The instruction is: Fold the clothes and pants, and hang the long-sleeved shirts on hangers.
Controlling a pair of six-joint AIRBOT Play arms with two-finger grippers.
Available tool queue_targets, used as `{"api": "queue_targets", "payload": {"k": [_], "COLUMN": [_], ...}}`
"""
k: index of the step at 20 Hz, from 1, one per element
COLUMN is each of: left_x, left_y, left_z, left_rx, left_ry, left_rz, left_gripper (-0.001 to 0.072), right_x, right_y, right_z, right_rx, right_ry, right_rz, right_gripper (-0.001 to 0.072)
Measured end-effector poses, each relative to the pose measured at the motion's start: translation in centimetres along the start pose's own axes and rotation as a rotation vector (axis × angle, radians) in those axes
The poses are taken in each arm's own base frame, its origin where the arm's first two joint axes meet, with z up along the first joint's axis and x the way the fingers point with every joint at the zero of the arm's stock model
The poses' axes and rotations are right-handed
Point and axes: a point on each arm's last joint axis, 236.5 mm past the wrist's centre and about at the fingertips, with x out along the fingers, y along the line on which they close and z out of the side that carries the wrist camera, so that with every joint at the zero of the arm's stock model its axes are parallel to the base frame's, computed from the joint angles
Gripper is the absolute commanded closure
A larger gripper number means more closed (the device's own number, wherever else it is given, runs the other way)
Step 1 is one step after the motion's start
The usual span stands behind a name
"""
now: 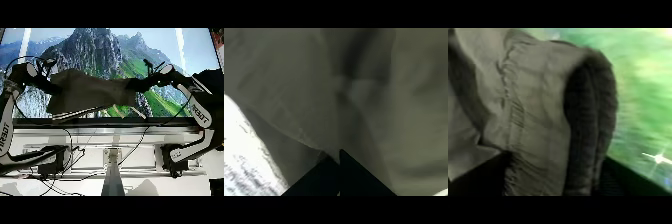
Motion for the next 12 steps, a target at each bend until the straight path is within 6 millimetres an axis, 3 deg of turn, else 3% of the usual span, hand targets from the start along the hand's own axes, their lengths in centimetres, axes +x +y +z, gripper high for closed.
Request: {"api": "queue_targets", "payload": {"k": [1,2,5,6,7,8,12], "left_x": [0.2,0.4,0.3,0.1,-0.3,-0.8,-3.9], "left_y": [-0.1,-0.2,-0.2,0.0,0.1,0.3,0.7], "left_z": [0.0,0.1,0.7,1.1,1.6,2.2,4.0], "left_rx": [-0.003,-0.006,-0.010,-0.009,-0.008,-0.007,0.000], "left_ry": [0.002,0.002,-0.015,-0.026,-0.040,-0.055,-0.123], "left_rz": [-0.008,-0.014,-0.015,-0.011,-0.006,-0.001,0.026], "left_gripper": [0.0699,0.0699,0.0676,0.0491,0.0240,0.0067,0.0066], "right_x": [0.5,0.8,0.7,0.1,-0.7,-2.0,-9.8], "right_y": [0.5,1.6,4.1,4.9,5.5,6.1,6.8], "right_z": [-0.3,-0.4,0.7,1.6,2.5,3.5,7.5], "right_rx": [-0.055,-0.095,-0.204,-0.241,-0.274,-0.314,-0.400], "right_ry": [0.019,0.028,0.015,-0.010,-0.035,-0.062,-0.214], "right_rz": [0.001,0.020,0.049,0.048,0.041,0.026,-0.105], "right_gripper": [0.0642,0.0683,0.0689,0.0689,0.0689,0.0689,0.0689]}}
